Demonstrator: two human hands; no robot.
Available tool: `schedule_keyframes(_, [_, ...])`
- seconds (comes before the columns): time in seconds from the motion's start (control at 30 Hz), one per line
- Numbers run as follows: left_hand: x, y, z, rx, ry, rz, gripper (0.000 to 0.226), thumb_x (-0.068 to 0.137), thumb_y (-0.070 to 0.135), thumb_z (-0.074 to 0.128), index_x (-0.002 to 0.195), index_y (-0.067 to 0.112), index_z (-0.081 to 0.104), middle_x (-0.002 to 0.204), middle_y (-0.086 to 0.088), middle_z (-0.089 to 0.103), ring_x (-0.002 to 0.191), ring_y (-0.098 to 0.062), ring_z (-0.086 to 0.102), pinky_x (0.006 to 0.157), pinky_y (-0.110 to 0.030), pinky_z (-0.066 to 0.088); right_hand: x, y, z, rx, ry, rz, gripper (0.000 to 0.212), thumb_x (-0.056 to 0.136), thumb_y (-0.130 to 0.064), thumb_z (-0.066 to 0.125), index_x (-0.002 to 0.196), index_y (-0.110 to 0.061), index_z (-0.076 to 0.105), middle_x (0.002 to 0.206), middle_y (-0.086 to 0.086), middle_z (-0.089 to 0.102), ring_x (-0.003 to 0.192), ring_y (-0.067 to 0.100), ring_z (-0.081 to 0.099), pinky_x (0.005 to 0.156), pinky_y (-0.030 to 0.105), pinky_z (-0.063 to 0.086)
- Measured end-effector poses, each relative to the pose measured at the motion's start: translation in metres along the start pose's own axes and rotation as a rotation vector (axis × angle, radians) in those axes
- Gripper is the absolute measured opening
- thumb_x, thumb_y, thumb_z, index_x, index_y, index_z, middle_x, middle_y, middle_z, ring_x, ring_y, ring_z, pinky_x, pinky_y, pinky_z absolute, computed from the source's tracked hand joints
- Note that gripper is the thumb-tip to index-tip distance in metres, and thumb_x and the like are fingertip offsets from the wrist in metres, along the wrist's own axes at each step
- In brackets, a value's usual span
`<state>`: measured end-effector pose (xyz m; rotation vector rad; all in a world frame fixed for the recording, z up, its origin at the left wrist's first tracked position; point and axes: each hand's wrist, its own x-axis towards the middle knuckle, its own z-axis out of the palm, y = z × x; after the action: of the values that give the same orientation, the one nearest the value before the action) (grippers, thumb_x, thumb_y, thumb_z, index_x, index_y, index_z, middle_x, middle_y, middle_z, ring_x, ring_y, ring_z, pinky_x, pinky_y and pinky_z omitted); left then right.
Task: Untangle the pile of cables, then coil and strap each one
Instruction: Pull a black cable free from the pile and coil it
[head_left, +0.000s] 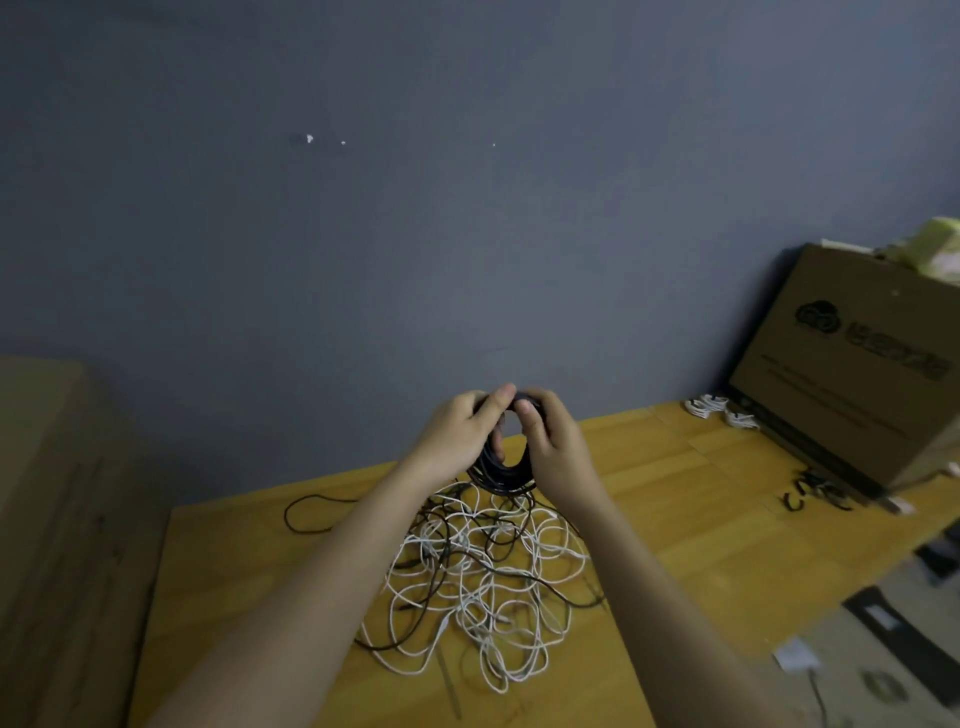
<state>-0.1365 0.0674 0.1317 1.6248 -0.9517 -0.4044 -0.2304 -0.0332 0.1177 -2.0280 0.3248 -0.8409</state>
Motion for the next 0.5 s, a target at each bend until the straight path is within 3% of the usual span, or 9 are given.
schedule_keyframes(0.07, [-0.002, -0.008, 0.017, -0.013, 0.041, -0.001, 0.053, 0.099, 0.048, 0.039, 0.061, 0.015, 0.055, 0.049, 0.001, 0.057, 0.059, -0.019, 0.062, 0.078, -0.043, 0.051, -0.009, 0.008, -0.002, 0.058, 0.070, 0.099, 0.016, 0.099, -0.025, 0.048, 0.109, -0.016, 0.056, 0.097, -0.005, 0.064, 0.079, -0.002, 0.059, 0.068, 0.014, 0.047])
schedule_keyframes(0.13, [-0.003, -0.015, 0.034, -0.010, 0.099, -0.016, 0.057, 0.099, 0.048, 0.038, 0.054, 0.017, 0.052, 0.045, 0.003, 0.056, 0.054, -0.013, 0.060, 0.067, -0.028, 0.047, -0.016, 0.014, -0.007, 0.085, 0.119, 0.164, 0.015, 0.098, -0.026, 0.050, 0.106, -0.017, 0.058, 0.088, 0.001, 0.065, 0.071, 0.011, 0.060, 0.063, 0.029, 0.050])
schedule_keyframes(0.2, [-0.002, -0.021, 0.051, 0.011, 0.151, -0.025, 0.058, 0.099, 0.049, 0.037, 0.052, 0.017, 0.050, 0.043, 0.006, 0.054, 0.046, -0.004, 0.055, 0.054, -0.012, 0.038, -0.022, 0.020, -0.013, 0.091, 0.163, 0.189, 0.014, 0.098, -0.025, 0.052, 0.103, -0.016, 0.061, 0.080, 0.002, 0.065, 0.066, 0.014, 0.060, 0.064, 0.039, 0.051])
schedule_keyframes(0.27, [0.000, -0.026, 0.067, 0.053, 0.155, -0.029, 0.056, 0.099, 0.049, 0.036, 0.054, 0.018, 0.050, 0.042, 0.007, 0.052, 0.042, -0.001, 0.051, 0.048, -0.010, 0.036, -0.027, 0.030, -0.022, 0.073, 0.192, 0.182, 0.013, 0.098, -0.024, 0.051, 0.103, -0.017, 0.061, 0.084, 0.000, 0.066, 0.070, 0.012, 0.060, 0.067, 0.038, 0.051])
schedule_keyframes(0.37, [0.005, -0.035, 0.090, 0.107, 0.080, -0.073, 0.057, 0.100, 0.051, 0.031, 0.056, 0.019, 0.051, 0.045, 0.006, 0.054, 0.042, 0.000, 0.052, 0.047, -0.012, 0.037, -0.035, 0.051, -0.037, -0.077, 0.185, 0.127, 0.018, 0.101, -0.022, 0.044, 0.107, -0.018, 0.060, 0.097, -0.002, 0.067, 0.079, 0.011, 0.058, 0.071, 0.025, 0.044])
schedule_keyframes(0.5, [0.014, -0.044, 0.126, 0.154, -0.081, -0.153, 0.056, 0.101, 0.051, 0.025, 0.062, 0.022, 0.055, 0.047, 0.010, 0.059, 0.048, 0.004, 0.054, 0.048, -0.012, 0.035, -0.045, 0.088, -0.065, -0.232, 0.169, 0.099, 0.023, 0.102, -0.018, 0.041, 0.107, -0.011, 0.062, 0.099, 0.002, 0.066, 0.093, 0.018, 0.057, 0.078, 0.028, 0.043])
